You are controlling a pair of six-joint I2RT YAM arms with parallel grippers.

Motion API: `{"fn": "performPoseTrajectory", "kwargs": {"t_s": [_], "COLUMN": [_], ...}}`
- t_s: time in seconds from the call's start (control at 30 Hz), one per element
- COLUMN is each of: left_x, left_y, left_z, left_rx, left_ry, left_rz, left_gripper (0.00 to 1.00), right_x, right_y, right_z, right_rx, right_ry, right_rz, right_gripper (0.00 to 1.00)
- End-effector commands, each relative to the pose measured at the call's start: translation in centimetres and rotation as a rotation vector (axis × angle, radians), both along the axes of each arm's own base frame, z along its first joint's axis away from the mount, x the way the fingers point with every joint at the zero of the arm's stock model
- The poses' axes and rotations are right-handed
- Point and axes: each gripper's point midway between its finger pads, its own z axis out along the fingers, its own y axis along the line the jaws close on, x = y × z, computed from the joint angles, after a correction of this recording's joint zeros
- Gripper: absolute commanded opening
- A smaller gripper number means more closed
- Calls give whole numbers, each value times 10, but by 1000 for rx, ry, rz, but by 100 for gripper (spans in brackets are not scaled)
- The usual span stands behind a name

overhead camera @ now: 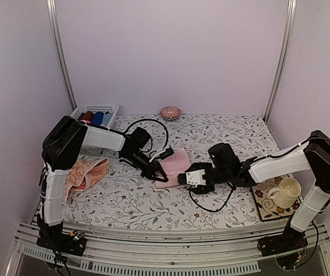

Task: Roll the towels
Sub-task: Roll the towel at the center of the board.

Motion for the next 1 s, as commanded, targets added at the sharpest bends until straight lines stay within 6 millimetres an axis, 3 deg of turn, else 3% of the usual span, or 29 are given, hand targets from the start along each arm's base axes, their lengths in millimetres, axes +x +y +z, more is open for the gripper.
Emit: {"fn": "performPoseTrajectory", "kwargs": {"t_s": [0.0, 0.33, 0.67, 0.77, 0.97], "left_x": [3, 5, 7, 7, 8], "left_y": [12, 15, 16, 16, 17], "left_z": [-20, -32, -32, -31, -27], "left_rx": [55, 76, 75, 73, 68], "left_ry": [157, 197, 204, 202, 186], "left_rz": [49, 59, 59, 60, 56], "left_gripper": [9, 8, 7, 7, 7], "right_x": [5, 19, 34, 34, 34], "right_y": [8, 12, 14, 14, 14], "right_z": [-3, -25, -44, -51, -60], "right_rx": [-4, -47, -90, -105, -121], "right_ry": [-77, -83, -71, -47, 14], "right_rz": [33, -5, -69, -77, -103], "right_gripper": [68, 66, 58, 51, 24]}}
